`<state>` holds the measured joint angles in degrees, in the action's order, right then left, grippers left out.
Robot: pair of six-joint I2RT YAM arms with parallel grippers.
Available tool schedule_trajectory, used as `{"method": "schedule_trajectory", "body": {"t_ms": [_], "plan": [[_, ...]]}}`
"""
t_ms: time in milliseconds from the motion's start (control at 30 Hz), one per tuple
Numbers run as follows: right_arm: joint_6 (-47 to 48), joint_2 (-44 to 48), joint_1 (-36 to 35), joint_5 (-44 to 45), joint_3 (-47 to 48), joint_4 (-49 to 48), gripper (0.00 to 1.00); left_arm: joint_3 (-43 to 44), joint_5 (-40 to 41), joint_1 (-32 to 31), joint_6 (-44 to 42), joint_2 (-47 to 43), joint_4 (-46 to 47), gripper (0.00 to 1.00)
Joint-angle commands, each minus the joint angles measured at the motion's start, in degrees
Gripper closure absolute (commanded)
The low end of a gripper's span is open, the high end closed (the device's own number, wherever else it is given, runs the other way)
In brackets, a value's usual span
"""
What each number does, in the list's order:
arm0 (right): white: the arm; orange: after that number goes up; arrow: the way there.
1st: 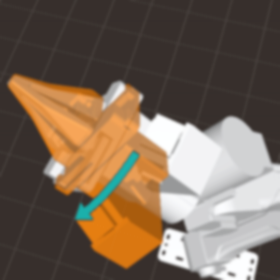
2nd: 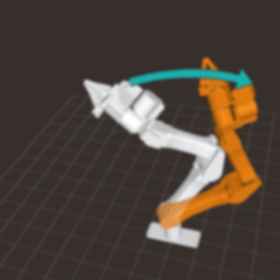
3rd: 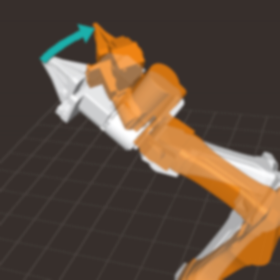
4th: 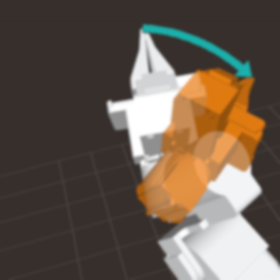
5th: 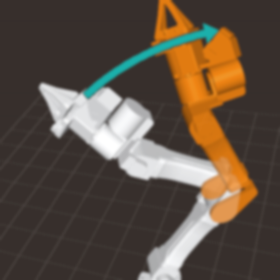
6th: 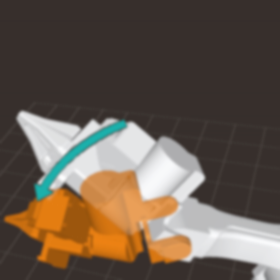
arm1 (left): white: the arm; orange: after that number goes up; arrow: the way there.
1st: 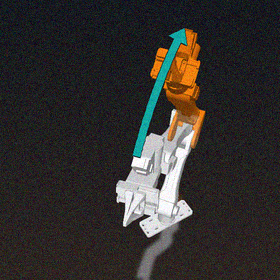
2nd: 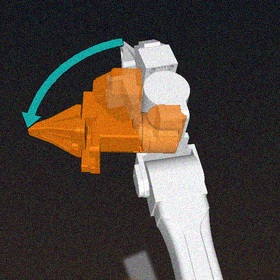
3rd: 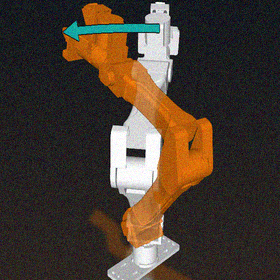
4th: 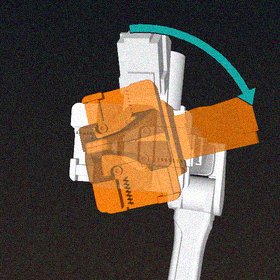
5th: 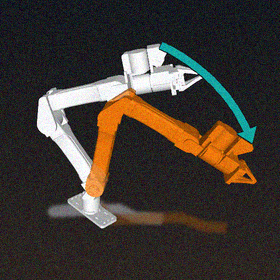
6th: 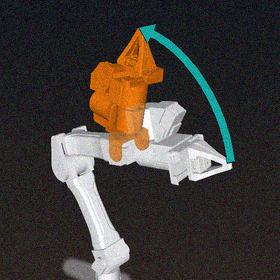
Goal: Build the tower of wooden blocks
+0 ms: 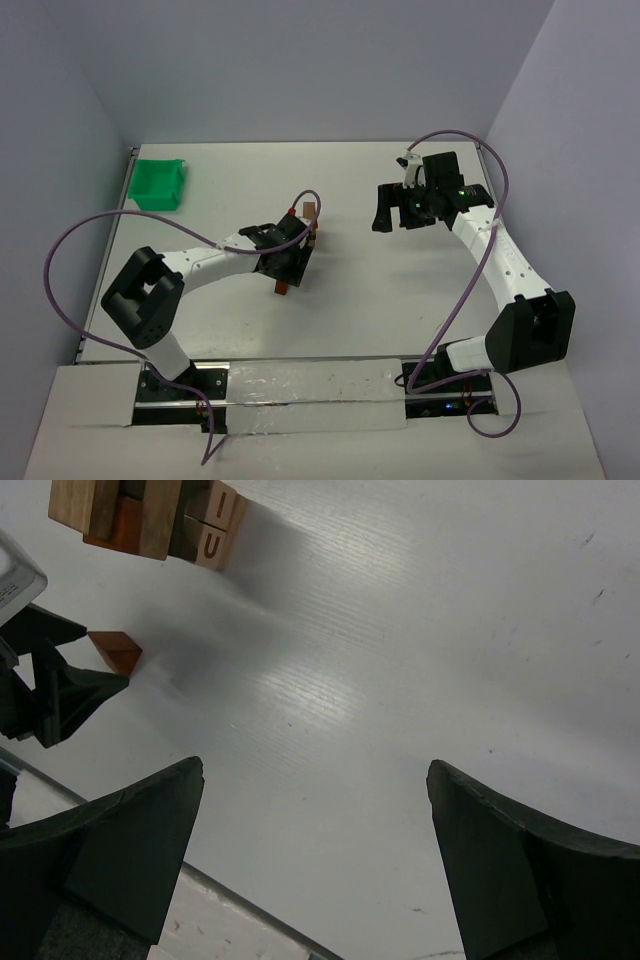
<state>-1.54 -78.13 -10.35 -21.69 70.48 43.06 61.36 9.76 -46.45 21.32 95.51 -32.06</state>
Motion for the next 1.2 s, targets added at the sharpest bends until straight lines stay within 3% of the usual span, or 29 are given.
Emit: {"method": "schedule_trajectory", "body": {"t_ms": [0,200,700,733,933,1000,1167], "plan": [[0.92,0.88,0.24,0.14,2.02,-0.02,0.00,3.85,1.40,1.35,1.90,1.85,-0.99,0.31],[0.93,1.13,0.24,0.27,2.07,0.22,0.00,5.07,0.95,2.96,1.76,3.09,-1.44,0.40],[1.02,-0.27,0.32,-1.02,4.42,1.06,0.00,1.64,-1.17,3.39,0.30,-1.68,-0.69,0.92],[2.50,-0.18,0.25,-1.70,4.67,0.97,0.00,1.21,-1.61,3.49,0.12,-2.63,-0.08,1.00],[4.10,0.35,-0.11,-7.56,5.90,0.71,0.00,-3.72,-10.90,5.59,-3.23,-18.25,9.45,1.00],[5.01,0.90,-0.43,-13.52,6.24,-0.03,0.00,-6.43,-19.48,6.34,-5.94,-27.30,17.94,1.00],[5.94,2.41,-1.57,-25.89,6.87,-3.40,0.00,-7.23,-34.24,8.09,-10.56,-36.16,25.75,1.00]]}}
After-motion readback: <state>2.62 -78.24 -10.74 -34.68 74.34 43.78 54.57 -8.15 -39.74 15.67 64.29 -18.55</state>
